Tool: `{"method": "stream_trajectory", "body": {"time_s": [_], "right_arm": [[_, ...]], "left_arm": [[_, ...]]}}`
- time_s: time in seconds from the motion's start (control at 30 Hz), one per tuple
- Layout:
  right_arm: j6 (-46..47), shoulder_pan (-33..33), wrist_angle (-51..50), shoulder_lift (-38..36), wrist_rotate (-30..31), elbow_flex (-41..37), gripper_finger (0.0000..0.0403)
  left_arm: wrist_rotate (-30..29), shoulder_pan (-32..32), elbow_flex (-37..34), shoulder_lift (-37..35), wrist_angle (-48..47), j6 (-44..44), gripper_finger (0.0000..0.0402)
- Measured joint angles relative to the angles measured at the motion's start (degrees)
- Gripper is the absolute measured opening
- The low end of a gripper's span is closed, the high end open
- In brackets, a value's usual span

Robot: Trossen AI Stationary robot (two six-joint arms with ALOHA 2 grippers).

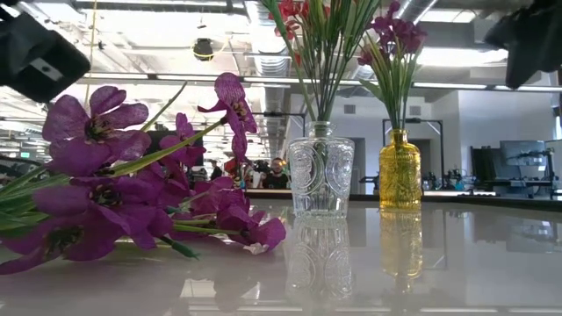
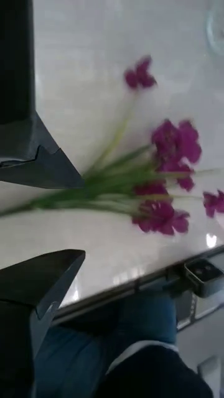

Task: Sort flowers into vase by color
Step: Put the purple flowers into the yellow vase

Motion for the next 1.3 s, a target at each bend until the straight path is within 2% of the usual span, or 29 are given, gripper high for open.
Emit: {"method": "stream_trajectory", "body": {"time_s": [0.17,0.37,0.63,1.0,1.3], "right_arm": [[0.5,2.9,0.5,0.0,2.7,0.0,0.024],[0.6,4.2,1.7,0.0,2.7,0.0,0.024],[0.6,7.4,3.3,0.0,2.7,0.0,0.024],[2.1,11.0,5.0,0.1,4.2,0.0,0.024],[2.2,12.9,4.9,0.1,7.3,0.0,0.024]], "left_arm": [[-3.6,-3.2,0.3,5.9,6.5,-5.5,0.0158],[-6.2,-4.7,3.7,13.2,6.1,-7.8,0.0158],[-5.4,-4.7,8.0,20.2,2.5,-8.8,0.0158],[-5.3,-4.7,8.8,20.6,-4.9,-10.2,0.0158],[-2.2,-4.7,8.8,20.8,-8.0,-15.3,0.0158]]}}
